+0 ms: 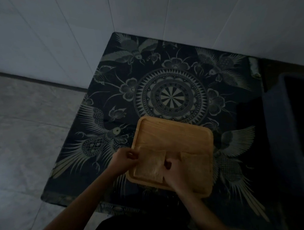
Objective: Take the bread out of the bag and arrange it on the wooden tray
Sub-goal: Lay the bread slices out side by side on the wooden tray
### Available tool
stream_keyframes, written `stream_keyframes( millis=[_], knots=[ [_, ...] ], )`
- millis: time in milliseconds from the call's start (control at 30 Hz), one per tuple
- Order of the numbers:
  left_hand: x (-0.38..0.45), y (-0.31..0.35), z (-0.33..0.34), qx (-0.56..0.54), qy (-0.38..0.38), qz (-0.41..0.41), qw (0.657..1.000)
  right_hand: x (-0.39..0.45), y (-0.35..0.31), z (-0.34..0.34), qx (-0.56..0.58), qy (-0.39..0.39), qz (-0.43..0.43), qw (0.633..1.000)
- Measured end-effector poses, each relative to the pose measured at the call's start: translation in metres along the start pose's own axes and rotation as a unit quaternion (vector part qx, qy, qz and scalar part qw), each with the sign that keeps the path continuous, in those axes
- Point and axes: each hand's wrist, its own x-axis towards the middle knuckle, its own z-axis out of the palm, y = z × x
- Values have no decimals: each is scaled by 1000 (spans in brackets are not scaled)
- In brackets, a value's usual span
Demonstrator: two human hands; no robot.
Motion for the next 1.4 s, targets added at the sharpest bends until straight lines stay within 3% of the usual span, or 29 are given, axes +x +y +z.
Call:
stream_keyframes(
  millis=[233, 500, 1233, 1400],
  knots=[
    [3, -6, -1, 67, 12, 33, 997, -2, 6, 10, -17, 25, -21, 999],
    [0, -10, -6, 69, 17, 49, 996, -3, 6, 17, -49, 46, -48, 997],
    [-9, -9, -7, 80, 32, 56, 995, -4, 18, 14, -44, 3, -73, 996],
    [-11, 10, -3, 123, 109, 60, 984, -5, 22, -12, 23, 18, -64, 998]
  ],
)
